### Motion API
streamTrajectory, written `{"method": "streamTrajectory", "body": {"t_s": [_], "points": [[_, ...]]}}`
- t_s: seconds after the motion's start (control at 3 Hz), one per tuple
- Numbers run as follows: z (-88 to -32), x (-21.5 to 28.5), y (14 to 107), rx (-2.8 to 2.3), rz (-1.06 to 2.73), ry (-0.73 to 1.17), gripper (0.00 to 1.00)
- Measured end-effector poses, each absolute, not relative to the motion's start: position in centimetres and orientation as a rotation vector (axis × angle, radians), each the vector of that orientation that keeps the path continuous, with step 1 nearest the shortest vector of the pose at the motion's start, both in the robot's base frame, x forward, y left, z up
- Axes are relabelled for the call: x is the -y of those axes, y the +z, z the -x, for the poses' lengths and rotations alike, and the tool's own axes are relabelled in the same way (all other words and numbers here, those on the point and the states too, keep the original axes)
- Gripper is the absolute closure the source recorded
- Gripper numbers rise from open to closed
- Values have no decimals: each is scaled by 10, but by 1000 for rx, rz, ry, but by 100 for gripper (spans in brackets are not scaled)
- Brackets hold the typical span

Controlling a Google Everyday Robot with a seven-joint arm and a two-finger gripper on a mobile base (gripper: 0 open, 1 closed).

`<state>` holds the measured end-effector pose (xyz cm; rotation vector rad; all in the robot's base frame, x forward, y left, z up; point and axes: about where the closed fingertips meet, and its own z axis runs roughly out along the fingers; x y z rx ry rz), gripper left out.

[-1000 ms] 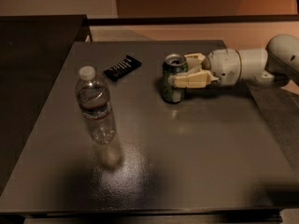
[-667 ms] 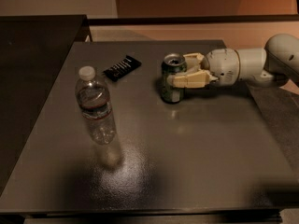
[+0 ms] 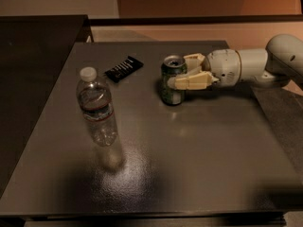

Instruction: Place green can upright

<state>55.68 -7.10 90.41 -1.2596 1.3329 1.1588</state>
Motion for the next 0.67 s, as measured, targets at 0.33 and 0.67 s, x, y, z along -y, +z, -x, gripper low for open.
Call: {"method": "streamTrajectory", "body": {"t_s": [0.33, 0.67], "points": [[-557, 68, 904, -1330, 1263, 1162, 0], [-557, 68, 904, -1330, 1263, 1162, 0]]}}
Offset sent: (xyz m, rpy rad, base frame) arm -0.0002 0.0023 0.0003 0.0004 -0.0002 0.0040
